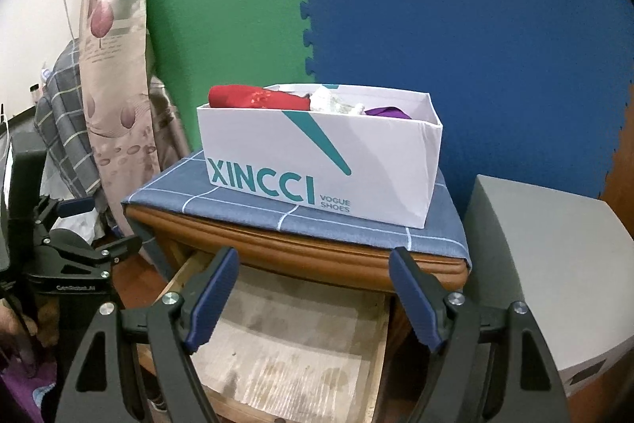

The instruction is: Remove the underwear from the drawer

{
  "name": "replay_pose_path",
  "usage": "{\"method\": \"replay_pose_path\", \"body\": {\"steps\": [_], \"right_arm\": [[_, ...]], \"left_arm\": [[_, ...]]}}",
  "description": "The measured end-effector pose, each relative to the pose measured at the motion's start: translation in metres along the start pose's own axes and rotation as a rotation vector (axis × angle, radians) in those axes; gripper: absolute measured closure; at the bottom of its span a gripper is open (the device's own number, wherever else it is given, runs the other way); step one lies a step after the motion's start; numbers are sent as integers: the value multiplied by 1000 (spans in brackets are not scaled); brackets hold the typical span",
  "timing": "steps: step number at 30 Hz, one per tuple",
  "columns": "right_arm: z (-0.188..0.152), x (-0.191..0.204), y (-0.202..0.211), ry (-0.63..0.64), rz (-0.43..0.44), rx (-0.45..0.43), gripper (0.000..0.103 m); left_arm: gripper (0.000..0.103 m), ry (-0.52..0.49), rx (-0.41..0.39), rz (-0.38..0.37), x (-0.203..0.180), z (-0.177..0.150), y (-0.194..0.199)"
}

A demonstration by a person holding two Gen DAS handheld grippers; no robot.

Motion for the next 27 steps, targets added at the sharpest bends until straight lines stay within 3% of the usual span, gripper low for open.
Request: {"method": "replay_pose_path", "body": {"steps": [27], "right_arm": [[-5, 9, -7, 34, 31, 32, 23]], "left_arm": [[0, 13, 7, -30, -4, 2, 3]]}}
Point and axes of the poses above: each gripper's, at about its wrist camera, not at the fingertips, and y roughly against the way its jaws point, x to its left, z to its top, the point moved 3 cm from there along -y, roughly the way its jaws point, and after that the axes turned 5 degrees about -x, right-handed, at the moved point
